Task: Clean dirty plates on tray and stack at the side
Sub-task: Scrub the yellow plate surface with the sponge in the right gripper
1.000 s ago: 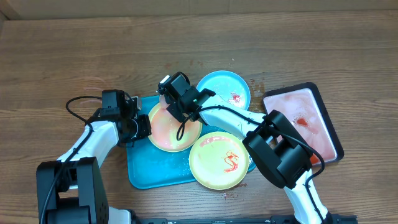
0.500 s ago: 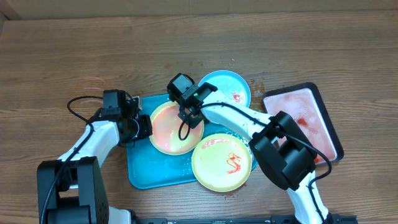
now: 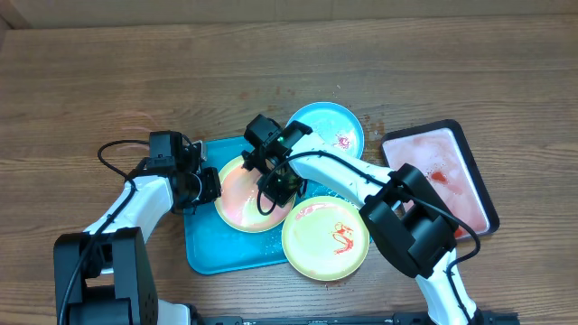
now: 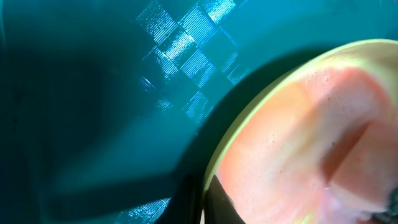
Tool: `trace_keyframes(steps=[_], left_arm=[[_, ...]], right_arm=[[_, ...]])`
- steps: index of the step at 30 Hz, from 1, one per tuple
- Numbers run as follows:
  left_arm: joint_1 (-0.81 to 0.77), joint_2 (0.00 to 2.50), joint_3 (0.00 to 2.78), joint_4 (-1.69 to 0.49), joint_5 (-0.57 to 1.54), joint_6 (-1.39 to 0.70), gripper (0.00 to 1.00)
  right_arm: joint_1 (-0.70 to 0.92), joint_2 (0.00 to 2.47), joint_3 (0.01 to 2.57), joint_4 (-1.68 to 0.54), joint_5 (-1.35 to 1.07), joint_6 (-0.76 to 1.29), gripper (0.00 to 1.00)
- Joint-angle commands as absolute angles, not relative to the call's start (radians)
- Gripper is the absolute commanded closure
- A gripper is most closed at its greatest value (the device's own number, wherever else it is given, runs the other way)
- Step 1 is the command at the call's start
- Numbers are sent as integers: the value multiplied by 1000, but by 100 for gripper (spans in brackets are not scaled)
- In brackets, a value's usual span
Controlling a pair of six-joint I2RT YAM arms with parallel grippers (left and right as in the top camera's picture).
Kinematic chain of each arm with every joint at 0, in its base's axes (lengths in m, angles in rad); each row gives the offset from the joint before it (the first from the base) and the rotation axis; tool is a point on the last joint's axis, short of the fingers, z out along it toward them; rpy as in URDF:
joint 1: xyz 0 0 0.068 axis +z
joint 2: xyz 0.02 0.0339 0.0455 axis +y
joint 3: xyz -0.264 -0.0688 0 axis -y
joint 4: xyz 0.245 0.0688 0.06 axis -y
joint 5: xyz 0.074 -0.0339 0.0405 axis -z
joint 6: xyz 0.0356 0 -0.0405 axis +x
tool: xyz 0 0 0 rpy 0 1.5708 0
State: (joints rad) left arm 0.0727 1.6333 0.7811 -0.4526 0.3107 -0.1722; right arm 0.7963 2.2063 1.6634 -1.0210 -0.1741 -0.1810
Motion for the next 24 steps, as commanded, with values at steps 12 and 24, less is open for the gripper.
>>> trace_keyframes(steps=[12, 24], left_arm=[[78, 1655, 761, -458, 260, -184, 96], [78, 1655, 761, -458, 261, -184, 96]], right_arm=[[853, 2278, 1650, -858, -456, -28, 96], [709, 2278, 1651, -803, -66, 187, 96]])
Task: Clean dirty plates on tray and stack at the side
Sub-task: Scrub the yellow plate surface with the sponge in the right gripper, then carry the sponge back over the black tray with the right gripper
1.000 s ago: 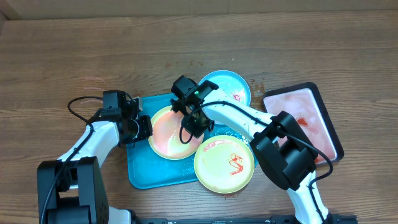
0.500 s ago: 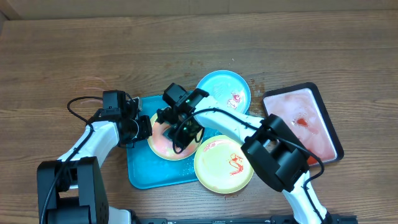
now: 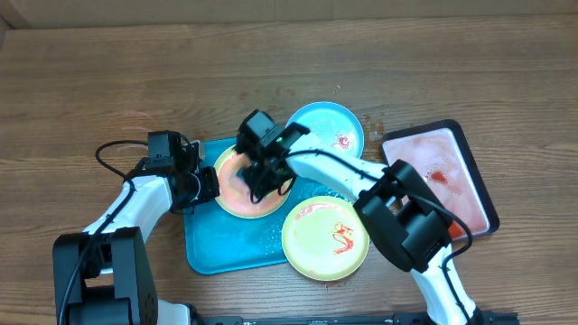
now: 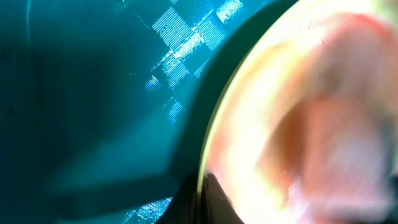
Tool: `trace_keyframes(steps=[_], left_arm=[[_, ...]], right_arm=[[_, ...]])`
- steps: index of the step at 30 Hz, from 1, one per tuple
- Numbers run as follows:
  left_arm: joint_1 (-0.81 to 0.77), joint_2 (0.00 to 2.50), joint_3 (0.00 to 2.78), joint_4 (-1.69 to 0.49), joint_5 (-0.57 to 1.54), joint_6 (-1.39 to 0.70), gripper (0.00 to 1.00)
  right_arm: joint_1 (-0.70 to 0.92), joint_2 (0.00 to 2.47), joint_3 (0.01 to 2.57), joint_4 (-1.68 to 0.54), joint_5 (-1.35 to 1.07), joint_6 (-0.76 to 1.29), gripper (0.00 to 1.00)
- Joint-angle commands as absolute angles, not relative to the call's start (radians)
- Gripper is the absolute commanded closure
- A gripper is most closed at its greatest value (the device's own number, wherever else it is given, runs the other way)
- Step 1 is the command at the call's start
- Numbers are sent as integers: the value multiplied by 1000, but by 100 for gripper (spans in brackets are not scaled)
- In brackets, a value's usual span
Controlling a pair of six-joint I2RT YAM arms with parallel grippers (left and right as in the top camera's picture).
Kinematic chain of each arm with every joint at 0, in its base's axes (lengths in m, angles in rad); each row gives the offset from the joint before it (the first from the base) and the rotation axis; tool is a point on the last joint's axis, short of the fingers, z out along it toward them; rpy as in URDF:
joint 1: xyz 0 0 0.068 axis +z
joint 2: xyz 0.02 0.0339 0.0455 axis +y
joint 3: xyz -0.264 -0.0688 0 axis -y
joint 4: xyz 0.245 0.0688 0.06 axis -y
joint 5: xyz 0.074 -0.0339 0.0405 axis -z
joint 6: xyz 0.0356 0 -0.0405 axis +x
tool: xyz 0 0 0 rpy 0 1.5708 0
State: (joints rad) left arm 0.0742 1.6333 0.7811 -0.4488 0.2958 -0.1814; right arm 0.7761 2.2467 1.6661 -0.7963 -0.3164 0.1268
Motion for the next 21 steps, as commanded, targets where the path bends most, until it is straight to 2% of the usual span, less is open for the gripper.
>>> trace_keyframes(steps=[1, 11, 21], left_arm=[[78, 1655, 761, -457, 261, -184, 96], [78, 1655, 761, -439, 263, -184, 96], [78, 1655, 761, -429, 264, -204, 96]], right_arm=[[698, 2278, 1651, -805, -63, 187, 96], [691, 2277, 1684, -859, -102, 148, 96], [693, 2179, 1979, -1003, -128, 123, 96]])
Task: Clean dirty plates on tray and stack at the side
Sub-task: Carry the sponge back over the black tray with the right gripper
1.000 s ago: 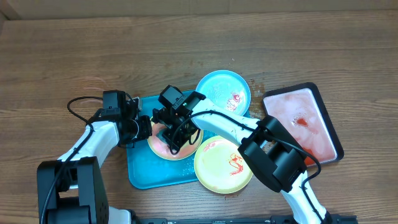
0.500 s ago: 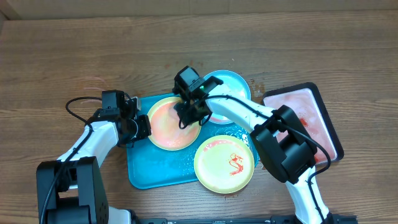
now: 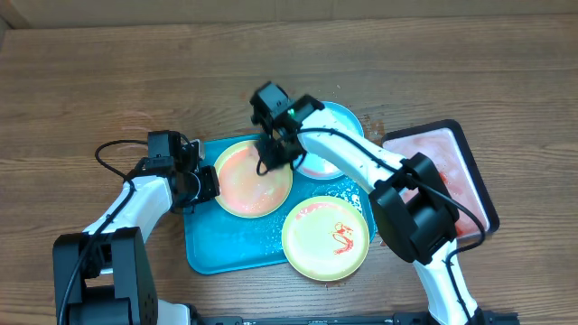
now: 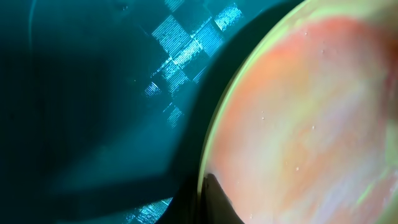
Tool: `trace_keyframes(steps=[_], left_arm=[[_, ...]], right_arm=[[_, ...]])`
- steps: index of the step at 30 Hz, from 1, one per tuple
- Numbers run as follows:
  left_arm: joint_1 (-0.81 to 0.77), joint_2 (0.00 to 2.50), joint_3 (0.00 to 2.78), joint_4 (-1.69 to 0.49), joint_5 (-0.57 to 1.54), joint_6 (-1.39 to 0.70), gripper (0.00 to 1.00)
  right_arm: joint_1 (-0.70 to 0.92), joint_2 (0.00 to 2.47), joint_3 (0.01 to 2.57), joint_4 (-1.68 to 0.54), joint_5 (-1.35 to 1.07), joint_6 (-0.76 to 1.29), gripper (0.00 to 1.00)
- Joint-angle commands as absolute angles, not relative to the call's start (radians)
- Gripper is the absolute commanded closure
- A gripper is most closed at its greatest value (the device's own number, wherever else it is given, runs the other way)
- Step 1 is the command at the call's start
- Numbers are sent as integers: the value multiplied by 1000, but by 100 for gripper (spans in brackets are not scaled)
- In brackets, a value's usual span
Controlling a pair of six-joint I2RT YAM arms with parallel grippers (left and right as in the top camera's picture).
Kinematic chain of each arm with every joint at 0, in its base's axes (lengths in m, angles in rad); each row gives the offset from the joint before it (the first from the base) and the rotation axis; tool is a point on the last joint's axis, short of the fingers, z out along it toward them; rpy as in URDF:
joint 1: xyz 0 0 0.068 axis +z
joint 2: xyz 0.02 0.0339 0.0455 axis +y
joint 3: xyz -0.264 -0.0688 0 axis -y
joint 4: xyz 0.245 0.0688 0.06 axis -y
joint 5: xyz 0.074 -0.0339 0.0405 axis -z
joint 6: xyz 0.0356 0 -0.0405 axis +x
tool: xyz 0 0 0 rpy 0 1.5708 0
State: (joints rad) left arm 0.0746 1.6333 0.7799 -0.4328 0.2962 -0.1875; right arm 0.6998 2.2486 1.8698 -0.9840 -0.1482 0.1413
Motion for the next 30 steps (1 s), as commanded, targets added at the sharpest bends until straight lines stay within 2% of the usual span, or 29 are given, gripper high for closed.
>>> trace_keyframes(steps=[1, 5, 13, 18, 26, 30], left_arm=[[78, 1655, 761, -429, 265, -207, 96], [78, 1655, 761, -429, 295, -208, 96], [78, 1631, 794, -450, 334, -234, 96], [78, 1542, 858, -506, 321, -252, 96], [78, 1346, 1050, -762, 136, -246, 95], [78, 1274, 1086, -822, 74, -224, 96]], right_arm=[[693, 2165, 2006, -1025, -128, 123, 96], [693, 2120, 2070, -1129, -100, 123, 96], [690, 2014, 2079, -1465, 273, 318, 96], [690, 1997, 2079, -1597, 273, 360, 96], [688, 1997, 2079, -1617, 272, 375, 96], [668, 1997, 2079, -1621, 273, 381, 96]])
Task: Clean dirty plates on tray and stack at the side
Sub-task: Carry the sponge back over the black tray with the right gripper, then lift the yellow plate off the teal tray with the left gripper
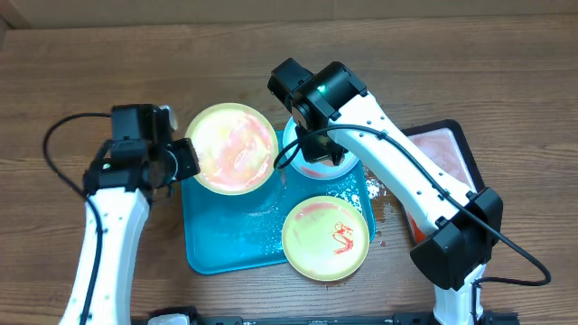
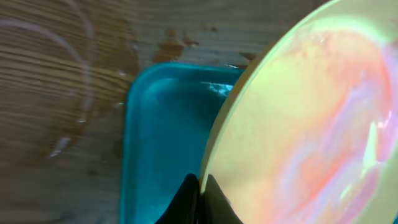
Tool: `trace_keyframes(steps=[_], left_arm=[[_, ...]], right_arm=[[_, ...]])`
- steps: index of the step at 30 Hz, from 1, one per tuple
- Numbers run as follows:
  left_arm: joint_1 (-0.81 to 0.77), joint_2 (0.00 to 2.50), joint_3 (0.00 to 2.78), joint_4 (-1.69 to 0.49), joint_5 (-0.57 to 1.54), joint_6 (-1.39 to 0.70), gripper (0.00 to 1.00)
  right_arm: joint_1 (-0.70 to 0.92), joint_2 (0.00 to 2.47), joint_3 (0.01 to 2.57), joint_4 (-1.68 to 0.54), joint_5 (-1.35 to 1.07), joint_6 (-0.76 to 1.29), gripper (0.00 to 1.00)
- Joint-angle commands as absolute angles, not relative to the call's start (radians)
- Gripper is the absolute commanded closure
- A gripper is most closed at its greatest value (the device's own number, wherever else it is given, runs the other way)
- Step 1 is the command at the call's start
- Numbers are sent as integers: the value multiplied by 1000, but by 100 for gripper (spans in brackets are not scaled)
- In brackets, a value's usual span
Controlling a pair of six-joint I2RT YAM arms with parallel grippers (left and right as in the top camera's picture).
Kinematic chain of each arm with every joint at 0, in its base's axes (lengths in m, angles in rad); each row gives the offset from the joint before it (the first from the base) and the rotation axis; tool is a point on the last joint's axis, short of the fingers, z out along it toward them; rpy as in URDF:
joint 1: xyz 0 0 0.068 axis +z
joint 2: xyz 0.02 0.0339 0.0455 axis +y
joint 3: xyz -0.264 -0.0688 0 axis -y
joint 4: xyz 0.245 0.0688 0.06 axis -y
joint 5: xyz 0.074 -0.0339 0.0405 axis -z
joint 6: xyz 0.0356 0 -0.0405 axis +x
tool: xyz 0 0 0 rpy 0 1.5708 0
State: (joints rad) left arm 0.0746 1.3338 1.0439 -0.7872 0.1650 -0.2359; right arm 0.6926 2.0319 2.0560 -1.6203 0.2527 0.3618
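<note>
A yellow-green plate (image 1: 230, 149) smeared pink hangs tilted above the teal tray's (image 1: 221, 244) far left corner. My left gripper (image 1: 185, 161) is shut on its left rim. In the left wrist view the fingertips (image 2: 200, 194) pinch the plate's (image 2: 311, 124) edge, with the tray (image 2: 161, 143) and wood below. My right gripper (image 1: 310, 152) hovers over a blue plate (image 1: 348, 135), where a pink patch (image 1: 316, 170) shows. Whether anything is between its fingers is hidden. A second yellow-green plate (image 1: 325, 236) with a red mark lies on the tray's near right edge.
A dark tray (image 1: 456, 158) with a pink wet inside sits at the right, partly under my right arm. Wet spots mark the wood (image 1: 384, 212) beside the teal tray. A cable (image 1: 63, 131) loops off my left arm.
My left gripper has raised the pink-smeared plate off the tray and carried it up and left. My right gripper has moved from that plate's far rim to over the blue plate.
My left gripper pinched the plate's left rim on the tray while my right gripper pressed something pink onto its face, first near the middle, then further left, then at the far rim. Now the plate hangs above the tray's corner and my right gripper is over the blue plate.
</note>
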Motion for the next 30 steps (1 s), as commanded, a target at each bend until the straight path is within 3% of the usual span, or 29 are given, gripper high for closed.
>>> trace_keyframes(steps=[1, 9, 18, 30], left_arm=[[78, 1249, 1092, -842, 60, -206, 96], [20, 1203, 1092, -928, -38, -201, 96], [-204, 1202, 1097, -971, -256, -244, 95], [-285, 1202, 1149, -949, -251, -270, 96]], right_arm=[[642, 1997, 2079, -1626, 284, 398, 96], [406, 1997, 2079, -1655, 286, 398, 96], [113, 1997, 2077, -1694, 151, 367, 96], [49, 1997, 2075, -1694, 110, 332, 96]])
